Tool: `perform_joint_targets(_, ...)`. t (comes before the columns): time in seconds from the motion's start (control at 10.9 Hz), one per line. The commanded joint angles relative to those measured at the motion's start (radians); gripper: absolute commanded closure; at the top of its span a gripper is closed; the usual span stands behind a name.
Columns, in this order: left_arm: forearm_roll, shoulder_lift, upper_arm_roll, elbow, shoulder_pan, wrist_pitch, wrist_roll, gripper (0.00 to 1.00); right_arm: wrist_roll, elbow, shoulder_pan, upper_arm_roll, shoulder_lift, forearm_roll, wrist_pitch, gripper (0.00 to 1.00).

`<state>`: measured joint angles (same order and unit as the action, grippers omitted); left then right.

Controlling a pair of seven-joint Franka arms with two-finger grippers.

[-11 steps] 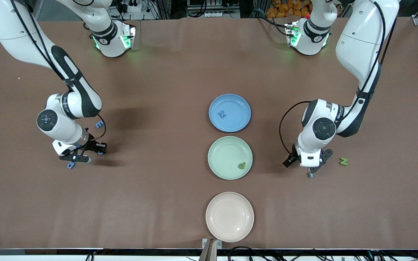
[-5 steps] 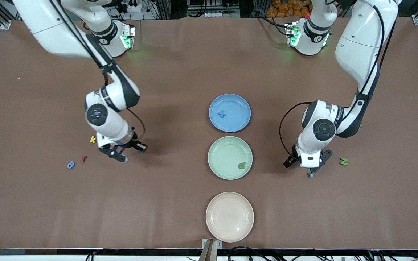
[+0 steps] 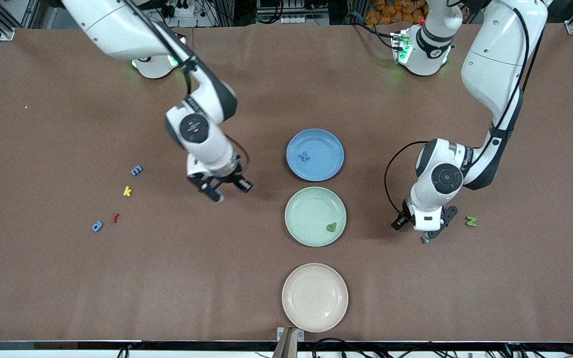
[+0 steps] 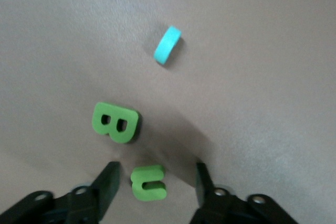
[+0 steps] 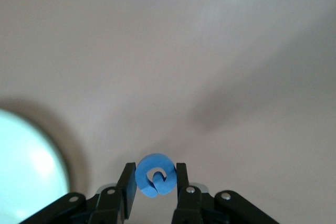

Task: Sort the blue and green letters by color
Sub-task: 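Carry the c to the blue plate while the left gripper grasps the u, then drop the u on the green plate while the right gripper reaches the blue 3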

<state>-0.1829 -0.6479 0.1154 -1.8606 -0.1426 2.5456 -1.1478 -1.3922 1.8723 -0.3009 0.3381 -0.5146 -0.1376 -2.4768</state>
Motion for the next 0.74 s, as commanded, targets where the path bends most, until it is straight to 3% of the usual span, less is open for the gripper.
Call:
perform_joint_targets(0.0, -0.012, -0.002, 0.009, 0.001, 0.023, 0.005, 0.002, 1.0, -0.259, -0.141, -0.163, -0.004, -0.08, -0.054, 0.059, 1.0)
perform_joint_targets(0.28, -0.012, -0.002, 0.01, 0.006, 0.023, 0.005, -0.006, 1.0, -0.44, -0.243, -0.294, -0.005, -0.169, -0.146, 0.059, 0.98)
perform_joint_targets(0.37, -0.012, -0.002, 0.012, 0.008, 0.021, 0.005, -0.007, 1.0, -0.477, -0.245, -0.323, -0.005, -0.176, -0.17, 0.061, 0.84)
perform_joint_targets(0.46, -0.012, -0.001, 0.012, 0.008, 0.021, 0.005, -0.009, 1.0, -0.487, -0.243, -0.336, -0.005, -0.176, -0.172, 0.065, 0.39)
perform_joint_targets(0.55, -0.012, 0.004, 0.013, 0.009, 0.021, 0.005, -0.009, 1.0, -0.485, -0.243, -0.337, -0.005, -0.176, -0.172, 0.1, 0.11)
perform_joint_targets(0.64, -0.01, 0.005, 0.013, 0.015, 0.021, 0.005, -0.009, 1.0, -0.478, -0.243, -0.334, -0.005, -0.173, -0.172, 0.122, 0.0)
